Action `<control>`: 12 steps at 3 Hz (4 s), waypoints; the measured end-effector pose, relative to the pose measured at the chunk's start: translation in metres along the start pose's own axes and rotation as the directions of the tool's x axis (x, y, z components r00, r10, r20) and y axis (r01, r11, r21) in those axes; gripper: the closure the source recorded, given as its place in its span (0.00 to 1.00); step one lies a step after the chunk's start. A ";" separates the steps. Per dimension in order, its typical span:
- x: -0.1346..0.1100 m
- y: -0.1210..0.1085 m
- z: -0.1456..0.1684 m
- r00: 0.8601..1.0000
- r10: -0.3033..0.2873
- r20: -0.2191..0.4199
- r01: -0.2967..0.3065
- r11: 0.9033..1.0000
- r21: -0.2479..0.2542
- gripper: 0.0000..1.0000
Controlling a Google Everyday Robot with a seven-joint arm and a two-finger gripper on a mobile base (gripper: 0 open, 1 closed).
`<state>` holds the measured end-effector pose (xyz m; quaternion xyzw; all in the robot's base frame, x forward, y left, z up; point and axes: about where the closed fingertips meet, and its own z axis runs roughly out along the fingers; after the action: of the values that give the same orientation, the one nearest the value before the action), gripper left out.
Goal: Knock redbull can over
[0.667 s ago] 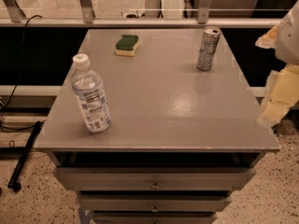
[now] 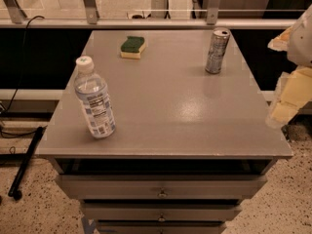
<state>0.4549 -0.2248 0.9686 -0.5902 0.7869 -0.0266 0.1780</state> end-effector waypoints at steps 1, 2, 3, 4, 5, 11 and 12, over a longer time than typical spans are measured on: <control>0.012 -0.039 0.028 0.997 0.069 0.038 -0.071 0.997 0.028 0.00; 0.021 -0.100 0.066 0.974 0.181 0.139 -0.190 0.980 0.061 0.00; 0.026 -0.141 0.096 0.940 0.265 0.216 -0.281 0.958 0.048 0.00; 0.015 -0.173 0.119 0.900 0.296 0.319 -0.320 0.947 0.024 0.00; -0.003 -0.187 0.139 0.843 0.316 0.434 -0.334 0.942 -0.037 0.00; -0.142 -0.105 0.081 0.530 0.226 0.817 -0.091 0.973 -0.210 0.00; -0.116 -0.114 0.077 0.556 0.211 0.804 -0.118 0.978 -0.175 0.00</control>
Offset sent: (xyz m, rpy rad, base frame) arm 0.1612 -0.0595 -0.0599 0.2487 -0.1273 -0.2340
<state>0.6111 -0.1371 0.9546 -0.4676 0.6672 0.3054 0.4930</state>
